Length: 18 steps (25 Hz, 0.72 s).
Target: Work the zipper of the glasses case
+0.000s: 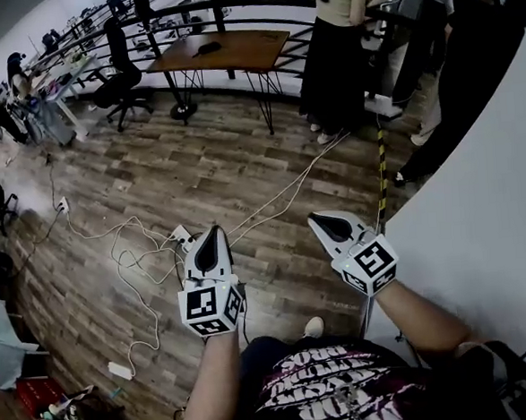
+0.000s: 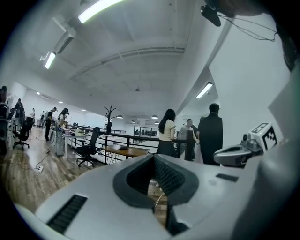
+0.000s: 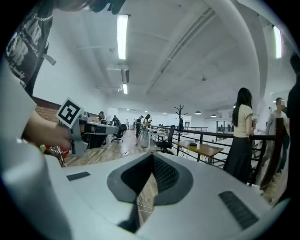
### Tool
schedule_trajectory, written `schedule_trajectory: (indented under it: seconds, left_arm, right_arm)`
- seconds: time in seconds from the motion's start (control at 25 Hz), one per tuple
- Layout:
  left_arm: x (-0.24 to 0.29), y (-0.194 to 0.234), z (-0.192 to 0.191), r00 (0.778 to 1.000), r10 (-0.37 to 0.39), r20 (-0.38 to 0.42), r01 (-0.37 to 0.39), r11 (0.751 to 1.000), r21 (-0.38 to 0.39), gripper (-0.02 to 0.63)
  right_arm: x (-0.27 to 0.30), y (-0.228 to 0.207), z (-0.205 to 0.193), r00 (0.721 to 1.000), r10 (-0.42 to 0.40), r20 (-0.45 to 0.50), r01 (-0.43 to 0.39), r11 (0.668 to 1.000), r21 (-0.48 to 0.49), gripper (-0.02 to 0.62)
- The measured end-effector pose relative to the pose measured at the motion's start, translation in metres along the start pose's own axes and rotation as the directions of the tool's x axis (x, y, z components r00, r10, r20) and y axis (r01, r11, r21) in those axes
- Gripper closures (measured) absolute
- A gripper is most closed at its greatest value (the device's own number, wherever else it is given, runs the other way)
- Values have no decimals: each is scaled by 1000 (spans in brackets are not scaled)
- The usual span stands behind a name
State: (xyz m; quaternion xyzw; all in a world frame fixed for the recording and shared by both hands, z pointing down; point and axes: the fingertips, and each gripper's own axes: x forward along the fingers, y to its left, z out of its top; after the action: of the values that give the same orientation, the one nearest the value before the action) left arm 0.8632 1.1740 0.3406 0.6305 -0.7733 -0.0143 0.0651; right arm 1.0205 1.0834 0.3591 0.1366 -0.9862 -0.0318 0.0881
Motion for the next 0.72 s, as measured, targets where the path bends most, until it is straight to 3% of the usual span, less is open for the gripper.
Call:
schedule_trajectory:
  seconds: [0.12, 0.32, 0.44, 0.72]
  left_arm:
    - [11, 2, -6, 1000, 23, -10, -23, 1000, 7, 601]
    - [28, 15, -3, 999, 39, -13, -39, 999, 4, 601]
    - [46, 42, -9, 998, 66, -22, -66, 998, -9, 601]
    - [142, 129, -24, 997, 73, -8, -73, 995, -61, 601]
  right_arm:
    - [18, -6, -2, 1000, -15, 3, 15, 999, 47, 597]
    - [49, -16, 14, 1000, 3, 19, -3, 1000, -7, 597]
    - [78, -35, 19, 999, -19, 43, 17, 999, 42, 597]
    - [199, -71, 11, 1000, -1, 25, 0, 1000, 8, 597]
